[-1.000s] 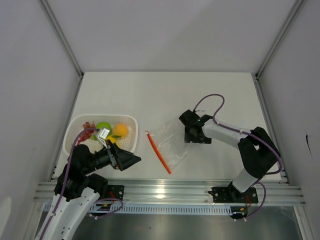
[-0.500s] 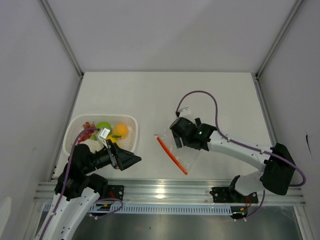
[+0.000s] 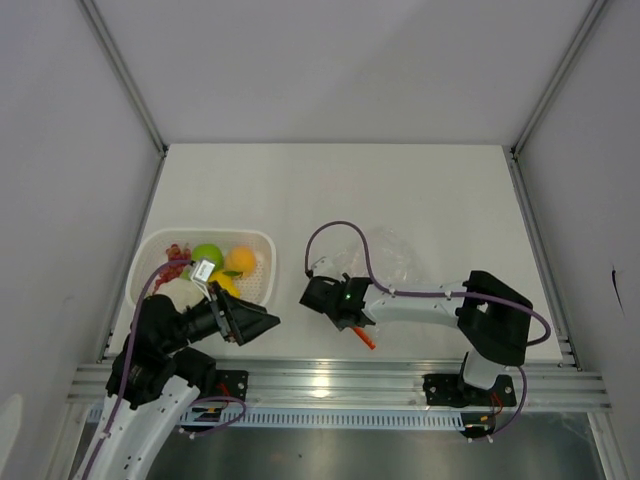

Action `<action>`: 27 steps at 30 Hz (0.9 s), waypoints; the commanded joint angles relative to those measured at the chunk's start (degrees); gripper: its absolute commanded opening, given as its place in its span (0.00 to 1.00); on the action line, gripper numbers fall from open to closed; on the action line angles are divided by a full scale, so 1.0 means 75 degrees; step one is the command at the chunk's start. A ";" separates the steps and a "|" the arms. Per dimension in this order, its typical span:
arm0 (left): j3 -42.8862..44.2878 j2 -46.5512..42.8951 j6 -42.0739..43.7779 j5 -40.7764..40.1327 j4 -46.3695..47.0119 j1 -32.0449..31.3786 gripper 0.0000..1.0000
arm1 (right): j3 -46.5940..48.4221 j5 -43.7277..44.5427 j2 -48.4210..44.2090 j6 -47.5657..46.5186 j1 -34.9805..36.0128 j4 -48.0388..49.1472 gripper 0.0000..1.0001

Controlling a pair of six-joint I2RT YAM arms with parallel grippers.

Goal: Place the food in the zip-top bag and seal the zipper
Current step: Pick up the zipper food storage bag at the center of the board.

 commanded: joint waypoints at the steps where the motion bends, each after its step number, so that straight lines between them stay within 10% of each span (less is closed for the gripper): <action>1: 0.0216 -0.0239 -0.0103 -0.0120 -0.0065 -0.0006 0.99 | 0.0259 0.0293 0.0318 0.0158 0.0190 0.0201 0.52; 10: 0.0227 -0.0181 -0.0080 -0.0120 -0.0124 0.0006 1.00 | 0.0493 0.0996 0.1174 0.0462 0.0331 -0.0174 0.49; 20: 0.0075 -0.0157 -0.0045 -0.0096 -0.0159 0.0006 0.99 | 0.0564 0.1359 0.1163 0.0685 0.0343 -0.0209 0.00; 27: -0.0241 -0.0087 -0.0045 -0.0038 -0.0089 -0.0006 1.00 | 0.0622 0.1501 0.0414 0.0803 0.0226 -0.0303 0.00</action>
